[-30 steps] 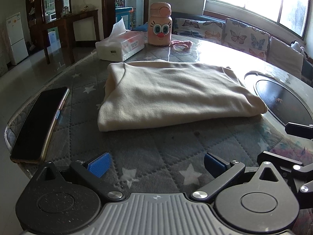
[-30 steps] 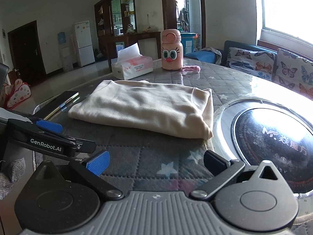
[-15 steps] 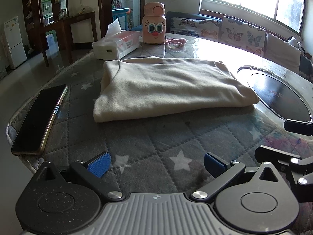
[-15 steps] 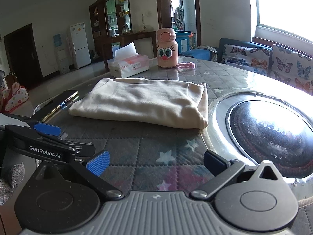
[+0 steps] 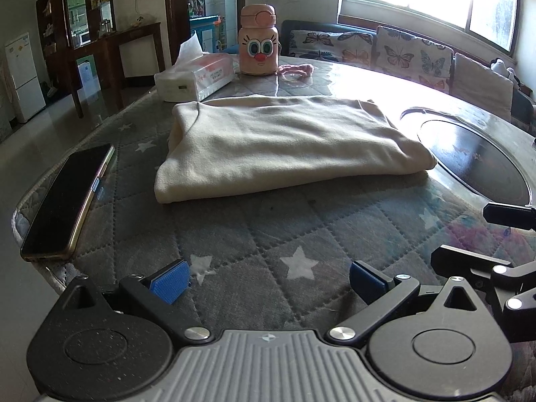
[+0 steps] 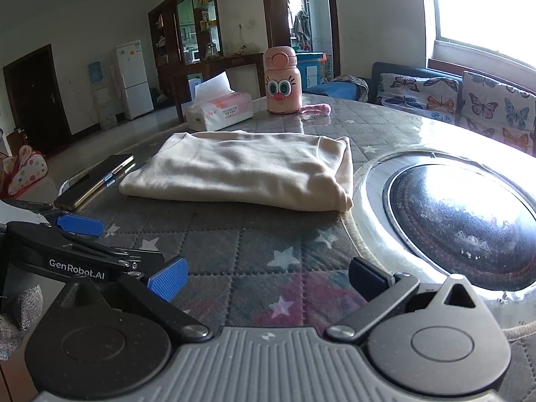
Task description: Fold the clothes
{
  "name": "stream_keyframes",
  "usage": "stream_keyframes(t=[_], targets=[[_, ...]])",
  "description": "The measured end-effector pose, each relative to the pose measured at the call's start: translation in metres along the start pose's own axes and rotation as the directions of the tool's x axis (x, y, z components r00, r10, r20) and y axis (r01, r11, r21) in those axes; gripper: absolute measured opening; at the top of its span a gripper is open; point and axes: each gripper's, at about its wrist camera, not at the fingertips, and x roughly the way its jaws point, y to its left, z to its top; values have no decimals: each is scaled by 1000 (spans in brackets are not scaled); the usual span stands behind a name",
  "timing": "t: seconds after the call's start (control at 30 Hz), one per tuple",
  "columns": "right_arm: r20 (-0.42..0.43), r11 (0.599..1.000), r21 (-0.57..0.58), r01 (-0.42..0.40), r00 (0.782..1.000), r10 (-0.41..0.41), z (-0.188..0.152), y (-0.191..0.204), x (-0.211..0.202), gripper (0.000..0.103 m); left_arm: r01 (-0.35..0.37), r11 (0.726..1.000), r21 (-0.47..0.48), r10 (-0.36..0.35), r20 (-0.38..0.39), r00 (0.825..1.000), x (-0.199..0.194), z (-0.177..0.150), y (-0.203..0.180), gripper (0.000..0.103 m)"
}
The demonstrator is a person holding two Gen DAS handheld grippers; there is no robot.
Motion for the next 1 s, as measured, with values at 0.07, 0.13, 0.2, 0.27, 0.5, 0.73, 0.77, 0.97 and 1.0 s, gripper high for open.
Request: stream_keyframes(t=[0.07,0.13,0.2,0.27,0.5,0.73,0.77,0.97,1.0], targets=[[1,1000,2,1,1000,-1,0,0,0,103,-3,1000,3,3,1,1000,0,0,-1,103],[1,1000,5,0,1000,0,0,-1,0,103,-4,1000,1,4,1,1000,0,-1,-1,103],[2,1000,7,1,1000,-1,-1,-1,-1,103,-5,1000,3,5,1,1000,0,-1,-2,103],[2,1000,10,0,1000,0,-1,-2,-1,103,-6,1000,5,6,2,1000,0,-1,-2,103],[1,1000,9,1,1000,-1,-1,-2,0,103,-6,1000,2,6,4,1000,0,-1,-3,103],[-4,1000,8,5,1000,-5,-2,-1,1,103,-3,1000,-4,3,8,1000,0,-1,-4,103],[-4,1000,8,6,1000,-6,-2,-1,1,103,-3,1000,-4,3,9,1000,0,-1,-4,103],[-7,1000,11,5,1000,-5,-2,-2,3,103,-3,1000,-4,3,15,1000,0,-1,-5,103],[-7,1000,12,5,1000,-5,-2,-2,3,103,-3,1000,-3,4,15,1000,0,-1,-6,103]])
